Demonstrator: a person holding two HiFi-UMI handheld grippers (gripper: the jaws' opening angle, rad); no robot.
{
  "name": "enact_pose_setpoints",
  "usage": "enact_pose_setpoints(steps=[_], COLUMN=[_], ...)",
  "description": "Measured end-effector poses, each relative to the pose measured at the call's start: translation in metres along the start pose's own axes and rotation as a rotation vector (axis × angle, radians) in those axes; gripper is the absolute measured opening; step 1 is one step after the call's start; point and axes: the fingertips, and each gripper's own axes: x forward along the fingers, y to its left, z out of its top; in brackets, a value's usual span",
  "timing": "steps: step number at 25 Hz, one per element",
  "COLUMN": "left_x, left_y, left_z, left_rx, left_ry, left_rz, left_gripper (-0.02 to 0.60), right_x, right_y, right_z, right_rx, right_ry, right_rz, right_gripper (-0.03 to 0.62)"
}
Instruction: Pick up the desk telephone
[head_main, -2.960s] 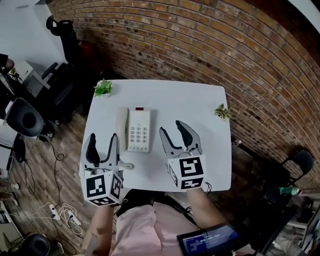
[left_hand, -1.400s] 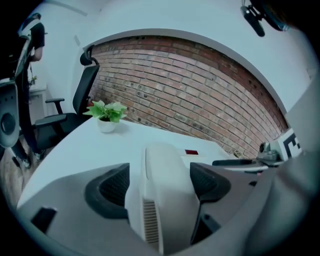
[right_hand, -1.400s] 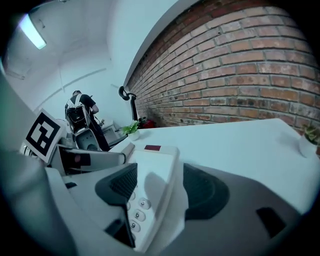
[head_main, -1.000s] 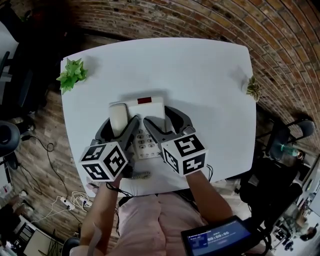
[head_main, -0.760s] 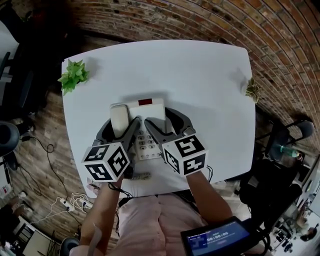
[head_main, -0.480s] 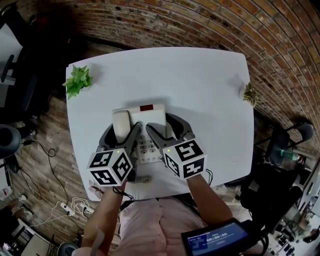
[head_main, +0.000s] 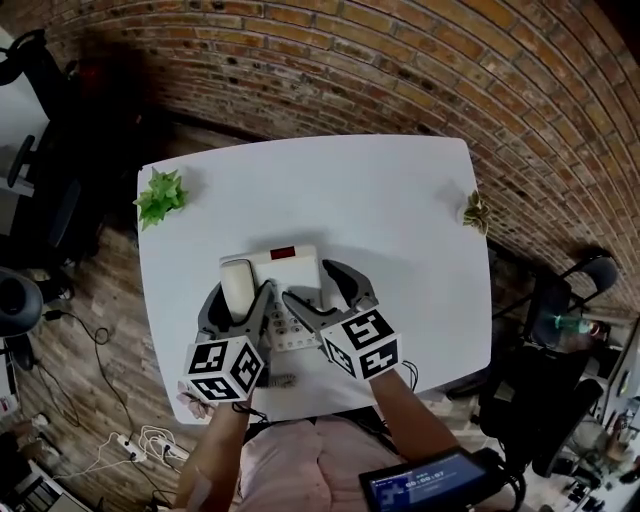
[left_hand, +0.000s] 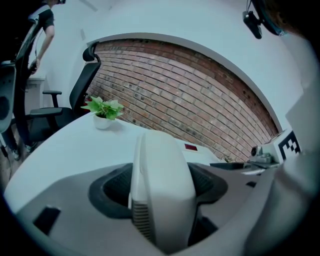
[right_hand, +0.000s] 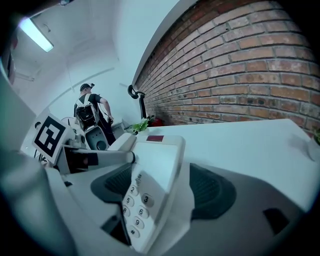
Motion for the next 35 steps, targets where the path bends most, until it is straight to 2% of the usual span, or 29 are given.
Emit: enact_pose_setpoints(steps=[5, 10, 14, 23, 26, 29, 35], left_x=[-0.009, -0.02, -0.027, -0.034, -0.034, -0.033, -0.033], left_y=[-0.006, -0.014, -0.019, -0.034, -0.036, -0.034, -0.033], left_z=[0.004, 0.008, 0.01, 0.011, 0.01, 0.009, 0.011], left_rx=[0.03, 0.072, 0.102, 0.16, 0.163, 0.16, 0.172], left_ry=[-0.064, -0.132, -0.182, -0.247, -0.248, -0.241, -0.238], left_rz=[-0.013, -0.023, -0.029, -0.065, -0.065, -0.055, -0.055], left_gripper=[0.327, 0.327, 0.327, 0.327, 0.325, 0.324, 0.338], right_x=[-0.016, -0.021, -0.016, 0.008, 0.011, 0.007, 0.004], right_y=[-0.011, -0.004, -0.001, 0.017, 0.028, 0.039, 0.039], right_z=[0.001, -0.007, -0.021, -0.03, -0.032, -0.027, -0.024], right_rx=[0.016, 0.039, 0.054, 0.205, 0.226, 0.217, 0.229], right_ry=[-0.014, 0.013, 0.061, 0.117, 0.137, 0.107, 0.065], right_rz=[0.03, 0.179, 0.261, 0.457, 0.537, 0.61, 0.665], right_gripper=[0.394, 0.45, 0.475, 0.473, 0.441, 0.309, 0.261])
